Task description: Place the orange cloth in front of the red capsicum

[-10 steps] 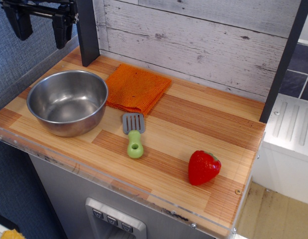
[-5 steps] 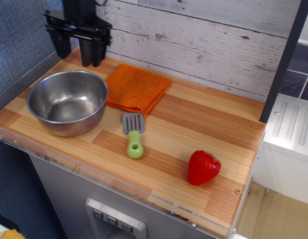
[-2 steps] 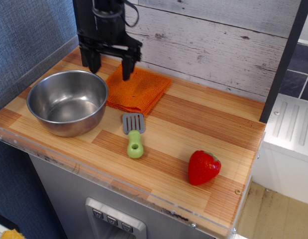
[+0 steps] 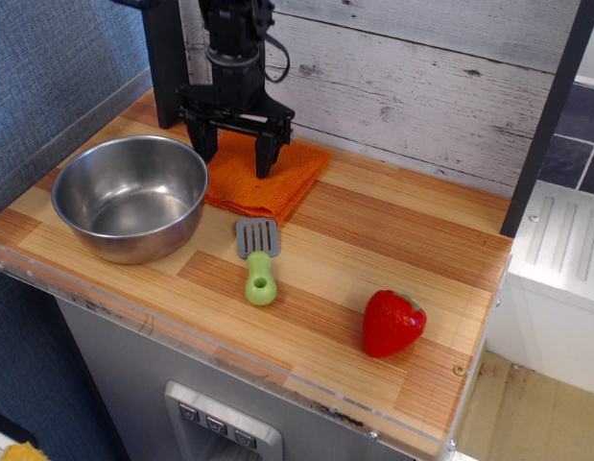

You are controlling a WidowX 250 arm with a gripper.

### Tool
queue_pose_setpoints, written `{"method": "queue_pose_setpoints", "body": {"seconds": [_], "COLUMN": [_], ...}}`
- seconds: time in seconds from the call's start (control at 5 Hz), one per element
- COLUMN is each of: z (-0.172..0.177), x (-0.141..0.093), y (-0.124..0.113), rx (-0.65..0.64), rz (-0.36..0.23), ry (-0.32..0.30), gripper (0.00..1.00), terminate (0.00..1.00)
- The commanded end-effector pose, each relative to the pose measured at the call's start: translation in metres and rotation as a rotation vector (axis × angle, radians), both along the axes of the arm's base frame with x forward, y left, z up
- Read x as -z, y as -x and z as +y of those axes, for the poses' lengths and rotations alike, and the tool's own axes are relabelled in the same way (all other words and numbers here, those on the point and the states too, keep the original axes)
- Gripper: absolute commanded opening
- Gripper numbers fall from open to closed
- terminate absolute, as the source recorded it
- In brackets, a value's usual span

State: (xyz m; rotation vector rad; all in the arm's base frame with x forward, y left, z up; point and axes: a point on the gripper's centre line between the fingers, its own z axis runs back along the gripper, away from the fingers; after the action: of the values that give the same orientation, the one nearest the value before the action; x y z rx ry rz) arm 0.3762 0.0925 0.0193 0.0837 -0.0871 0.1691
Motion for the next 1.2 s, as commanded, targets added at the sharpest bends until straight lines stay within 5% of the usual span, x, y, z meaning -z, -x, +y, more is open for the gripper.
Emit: {"method": "queue_pose_setpoints", "body": {"seconds": [0.0, 1.0], "z": [-0.003, -0.101], "x": [0.003, 0.006], "y": [-0.015, -0.002], "rx": [0.034, 0.17], "rz": [-0.025, -0.013], "ry": [-0.014, 0.038], "gripper": [1.0, 1.0], "terminate": [0.0, 0.0]}}
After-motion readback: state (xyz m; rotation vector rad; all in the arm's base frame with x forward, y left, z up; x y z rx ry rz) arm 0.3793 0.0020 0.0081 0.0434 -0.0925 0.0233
